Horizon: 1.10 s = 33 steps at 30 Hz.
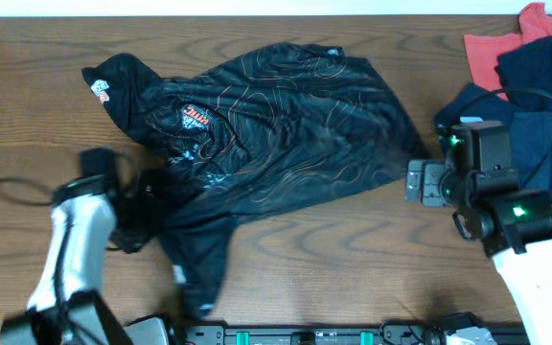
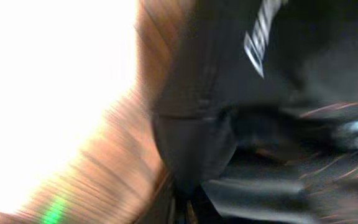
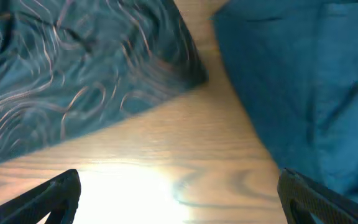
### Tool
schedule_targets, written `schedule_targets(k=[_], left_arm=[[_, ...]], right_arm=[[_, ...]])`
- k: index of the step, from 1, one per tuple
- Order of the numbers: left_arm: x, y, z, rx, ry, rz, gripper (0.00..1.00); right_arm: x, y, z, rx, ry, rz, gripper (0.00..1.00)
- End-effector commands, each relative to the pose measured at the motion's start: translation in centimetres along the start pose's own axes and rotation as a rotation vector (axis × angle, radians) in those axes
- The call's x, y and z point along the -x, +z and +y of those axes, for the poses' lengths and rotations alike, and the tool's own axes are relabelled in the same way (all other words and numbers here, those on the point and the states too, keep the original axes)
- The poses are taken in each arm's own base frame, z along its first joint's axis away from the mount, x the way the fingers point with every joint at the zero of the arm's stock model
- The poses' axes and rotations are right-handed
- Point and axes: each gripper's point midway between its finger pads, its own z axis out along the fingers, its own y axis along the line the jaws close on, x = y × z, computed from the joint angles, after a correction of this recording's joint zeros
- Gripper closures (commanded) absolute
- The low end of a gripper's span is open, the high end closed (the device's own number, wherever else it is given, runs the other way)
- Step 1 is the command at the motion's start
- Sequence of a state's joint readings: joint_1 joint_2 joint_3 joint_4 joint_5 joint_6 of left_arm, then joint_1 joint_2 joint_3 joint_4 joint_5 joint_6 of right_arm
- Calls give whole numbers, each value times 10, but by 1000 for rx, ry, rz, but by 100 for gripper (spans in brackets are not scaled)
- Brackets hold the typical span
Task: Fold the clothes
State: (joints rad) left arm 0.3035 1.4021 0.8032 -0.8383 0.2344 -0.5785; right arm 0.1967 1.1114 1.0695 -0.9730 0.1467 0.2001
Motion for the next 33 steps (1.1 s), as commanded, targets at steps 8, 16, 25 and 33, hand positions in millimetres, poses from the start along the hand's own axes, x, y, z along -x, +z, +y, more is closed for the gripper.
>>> schedule_targets(k=[8, 16, 25, 33], left_arm=[[20, -19, 30, 17, -42, -69, 94], [19, -19, 30, 19, -43, -67, 94], [19, -19, 30, 19, -43, -67, 94], [19, -19, 30, 19, -43, -67, 94]], right_arm=[[-51, 87, 23, 39, 192, 280, 6], [-57, 140, 29, -1, 314, 329, 8], [-75, 191, 34, -38, 404, 389, 17], [-85, 197, 32, -57, 416, 423, 59]])
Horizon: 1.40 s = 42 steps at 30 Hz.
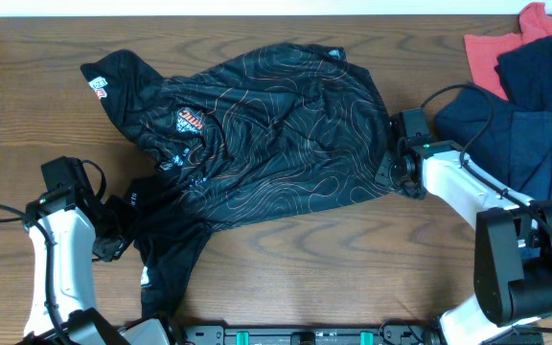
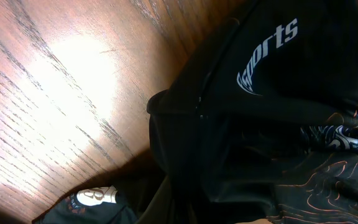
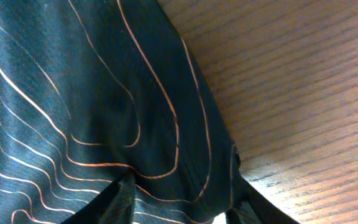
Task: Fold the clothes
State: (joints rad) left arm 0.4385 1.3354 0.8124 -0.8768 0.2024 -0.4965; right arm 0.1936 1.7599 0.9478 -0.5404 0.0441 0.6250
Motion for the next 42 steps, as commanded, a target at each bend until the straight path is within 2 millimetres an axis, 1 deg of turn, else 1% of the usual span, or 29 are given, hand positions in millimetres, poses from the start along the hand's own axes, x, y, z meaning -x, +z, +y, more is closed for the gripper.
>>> schedule_targets(k=[1, 3, 4, 5, 7, 10, 12, 13, 14, 16, 18, 19, 20, 21, 22, 23, 24, 25, 27, 28, 31, 34, 35, 37, 39, 40, 42], left_arm=[[0, 2, 4, 18, 3, 4, 94], [0, 2, 5, 19, 3, 4, 94], [0, 2, 5, 19, 3, 4, 94], [0, 2, 5, 19, 3, 5, 95], [0, 2, 4, 18, 3, 5, 94], [-1, 2, 5, 19, 3, 7, 94], [-3, 1, 4, 13, 4, 14, 94], [-4, 0, 0, -7, 19, 21, 94], [-6, -3, -8, -50, 52, 34, 94], [-9, -16, -27, -143, 98, 60, 94], [-9, -40, -49, -245, 150, 67, 94], [-7, -54, -59, -290, 186, 59, 94], [-5, -68, -66, -312, 210, 43, 94], [0, -87, -74, -337, 249, 13, 94], [3, -107, -80, -353, 281, -21, 94], [6, -125, -85, -367, 304, -54, 94], [9, -141, -89, -380, 318, -82, 94], [12, -162, -95, -399, 335, -126, 94], [16, -198, -104, -434, 360, -202, 94], [17, -218, -109, -456, 375, -246, 94], [17, -271, -118, -509, 414, -368, 94], [14, -316, -124, -558, 451, -487, 94], [13, -330, -126, -574, 462, -526, 94], [11, -351, -128, -597, 479, -583, 94], [12, -358, -129, -605, 485, -611, 94], [13, -359, -130, -606, 485, -612, 94], [16, -353, -132, -599, 481, -593, 94]], right_arm=[[-17, 12, -9, -29, 28, 74, 62], [-20, 12, -12, -39, 29, 87, 66], [-22, 12, -13, -43, 29, 92, 69], [-24, 11, -15, -50, 29, 101, 77], [-27, 11, -18, -64, 29, 115, 99], [-30, 6, -21, -72, 31, 126, 99], [-26, -5, -20, -60, 22, 110, 99], [-21, -14, -19, -47, 11, 92, 99], [-12, -27, -16, -24, -2, 58, 99], [9, -59, -10, 29, -17, -28, 99], [34, -103, -4, 94, -23, -146, 99], [47, -129, -3, 127, -21, -214, 99], [59, -156, -3, 160, -19, -286, 99], [68, -183, -4, 191, -20, -359, 99], [77, -215, -6, 222, -28, -443, 99], [83, -245, -9, 247, -39, -522, 99], [85, -265, -11, 264, -45, -574, 99], [86, -292, -14, 286, -50, -641, 99], [83, -332, -19, 318, -59, -737, 99], [80, -351, -22, 332, -65, -782, 99], [71, -395, -28, 353, -104, -905, 99], [67, -433, -41, 336, -85, -1015, 99], [66, -443, -44, 328, -84, -1045, 99], [67, -457, -45, 317, -110, -1085, 99], [70, -460, -43, 306, -132, -1095, 99], [71, -458, -42, 300, -140, -1092, 99], [79, -445, -39, 280, -154, -1055, 99]])
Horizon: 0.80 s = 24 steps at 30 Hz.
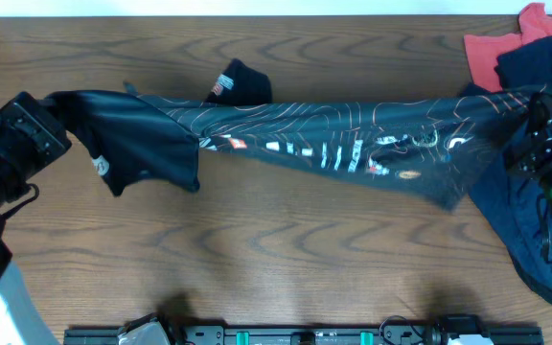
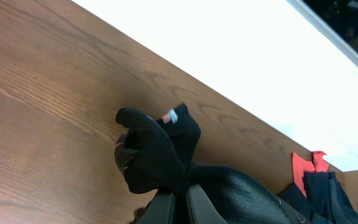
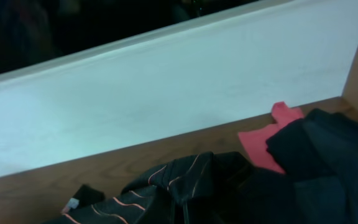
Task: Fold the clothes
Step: 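Lift the jersey with both grippers and lay it flat on the table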
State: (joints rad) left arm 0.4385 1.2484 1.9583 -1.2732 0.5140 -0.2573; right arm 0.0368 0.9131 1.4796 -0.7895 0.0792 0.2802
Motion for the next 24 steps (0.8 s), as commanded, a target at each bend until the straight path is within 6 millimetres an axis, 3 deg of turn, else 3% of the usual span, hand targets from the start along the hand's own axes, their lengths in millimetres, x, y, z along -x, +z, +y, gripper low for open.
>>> schedule_targets(k=[1, 5, 9, 13, 14, 16, 18, 20, 21, 24], left_arm=[[3, 14, 6, 11, 1, 31, 94], [1, 51, 14, 13, -16, 119, 94], [7, 108, 19, -6, 21, 189, 94], [34, 179, 17, -57, 59, 142, 94], [43, 191, 15, -72, 46, 113, 94], [68, 212, 7, -124, 34, 25, 94], [104, 220, -13, -232, 45, -107, 94], [138, 209, -29, -310, 19, -237, 94], [161, 194, -41, -368, 6, -327, 94], [200, 153, -66, -490, 3, -468, 94]], right_arm=[[-8, 23, -8, -51, -62, 53, 99], [-38, 70, -12, -78, -76, 188, 99], [-77, 133, -18, -111, -83, 317, 99], [-96, 206, -18, -109, -55, 307, 99], [-95, 215, -17, -104, -45, 289, 99], [-84, 236, -12, -86, -16, 213, 99], [-55, 245, -7, -67, 54, 109, 99], [-22, 241, -3, -47, 99, 18, 99], [4, 235, -1, -39, 111, -41, 99], [53, 215, -2, -45, 114, -128, 99]])
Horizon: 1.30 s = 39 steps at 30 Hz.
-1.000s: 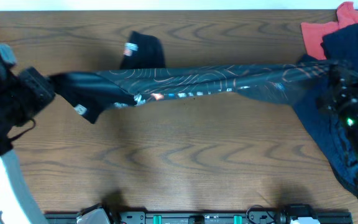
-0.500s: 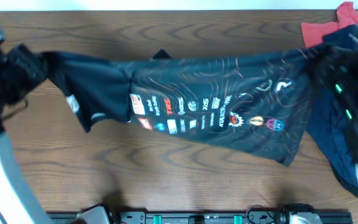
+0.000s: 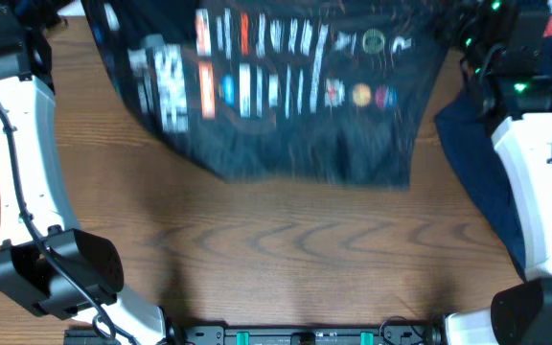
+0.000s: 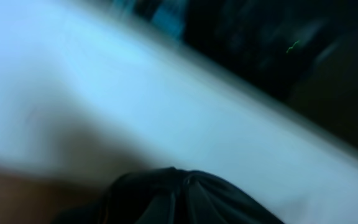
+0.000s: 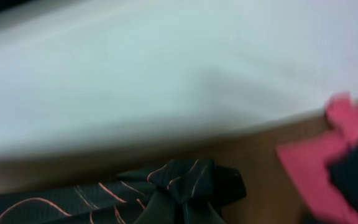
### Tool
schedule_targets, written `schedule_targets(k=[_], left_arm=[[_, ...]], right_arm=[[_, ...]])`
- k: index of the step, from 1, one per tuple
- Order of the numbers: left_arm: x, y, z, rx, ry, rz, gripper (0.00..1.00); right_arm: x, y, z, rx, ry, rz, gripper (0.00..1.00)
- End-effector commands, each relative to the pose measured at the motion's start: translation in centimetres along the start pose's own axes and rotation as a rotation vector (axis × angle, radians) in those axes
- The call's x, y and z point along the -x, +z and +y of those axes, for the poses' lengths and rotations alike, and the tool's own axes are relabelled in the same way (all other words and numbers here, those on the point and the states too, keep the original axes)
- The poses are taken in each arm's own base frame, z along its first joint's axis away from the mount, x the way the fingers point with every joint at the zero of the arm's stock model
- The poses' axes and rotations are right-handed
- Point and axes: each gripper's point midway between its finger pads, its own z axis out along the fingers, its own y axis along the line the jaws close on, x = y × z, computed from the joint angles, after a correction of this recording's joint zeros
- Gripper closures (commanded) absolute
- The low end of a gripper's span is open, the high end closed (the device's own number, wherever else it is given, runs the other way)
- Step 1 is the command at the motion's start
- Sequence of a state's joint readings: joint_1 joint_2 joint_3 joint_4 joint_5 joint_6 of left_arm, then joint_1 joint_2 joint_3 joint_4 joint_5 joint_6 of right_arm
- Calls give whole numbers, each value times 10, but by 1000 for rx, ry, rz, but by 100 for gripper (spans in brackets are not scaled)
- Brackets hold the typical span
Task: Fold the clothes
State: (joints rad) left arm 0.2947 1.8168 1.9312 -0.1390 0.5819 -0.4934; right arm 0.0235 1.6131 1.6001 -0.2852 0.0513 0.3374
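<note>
A black jersey [image 3: 276,96] with orange contour lines and rows of coloured logos hangs spread wide across the far half of the table, blurred by motion. My left gripper [image 3: 51,11] holds its top left corner and my right gripper [image 3: 460,27] its top right corner. In the left wrist view a bunch of black cloth [image 4: 179,193] sits pinched at the jaws. In the right wrist view a knot of the orange-lined cloth [image 5: 194,180] is pinched the same way. The fingertips are hidden by the cloth in both wrist views.
A pile of navy clothes [image 3: 468,163] lies along the right side under my right arm. A red cloth [image 5: 347,134] lies at the far right corner. The brown wooden table [image 3: 276,259] shows in front of the jersey. A white wall runs behind the far edge.
The jersey was stretched as a narrow band between the two grippers. Now both grippers stand at the far edge and the jersey hangs as a broad sheet with its logos showing.
The jersey first lay crumpled on the table, my left gripper at its lower left sleeve and my right gripper open beside its right edge. Then both grippers were at its edges. Then it was taut between them, and now it hangs spread at the back.
</note>
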Motion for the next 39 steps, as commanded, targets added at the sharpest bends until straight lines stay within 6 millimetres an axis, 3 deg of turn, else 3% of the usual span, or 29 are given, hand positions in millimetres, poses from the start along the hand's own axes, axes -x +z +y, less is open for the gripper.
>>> schedule_targets(k=[1, 3, 5, 8, 10, 14, 18, 20, 26, 32, 35, 39], left_arm=[[81, -46, -54, -138, -40, -201, 94], [101, -62, -67, -176, -6, -238, 94], [108, -73, -70, -191, 10, -230, 94], [97, -80, -59, -206, -16, -134, 94], [69, -81, -44, -190, -77, 0, 94], [-18, -92, -5, -57, -166, 317, 94], [-120, -129, 44, 246, -244, 681, 94], [-156, -148, 66, 405, -284, 815, 94], [-236, -167, 87, 497, -403, 1052, 94], [-308, -208, 104, 598, -530, 1266, 94], [-336, -235, 117, 686, -529, 1343, 94], [-351, -248, 116, 704, -553, 1332, 94]], right_arm=[[99, -52, -5, -32, 51, -220, 99], [114, -65, -8, -47, 49, -227, 99], [115, -73, -15, -76, 34, -198, 99], [92, -74, -32, -149, 26, -97, 99], [63, -73, -46, -209, 22, 20, 99], [-6, -76, -74, -331, -2, 285, 99], [-79, -87, -101, -436, -30, 555, 99], [-108, -93, -108, -461, -38, 657, 99], [-193, -122, -130, -525, -42, 950, 99], [-266, -151, -141, -541, -16, 1176, 99], [-299, -167, -148, -574, 11, 1261, 99], [-328, -183, -151, -572, 39, 1335, 99]])
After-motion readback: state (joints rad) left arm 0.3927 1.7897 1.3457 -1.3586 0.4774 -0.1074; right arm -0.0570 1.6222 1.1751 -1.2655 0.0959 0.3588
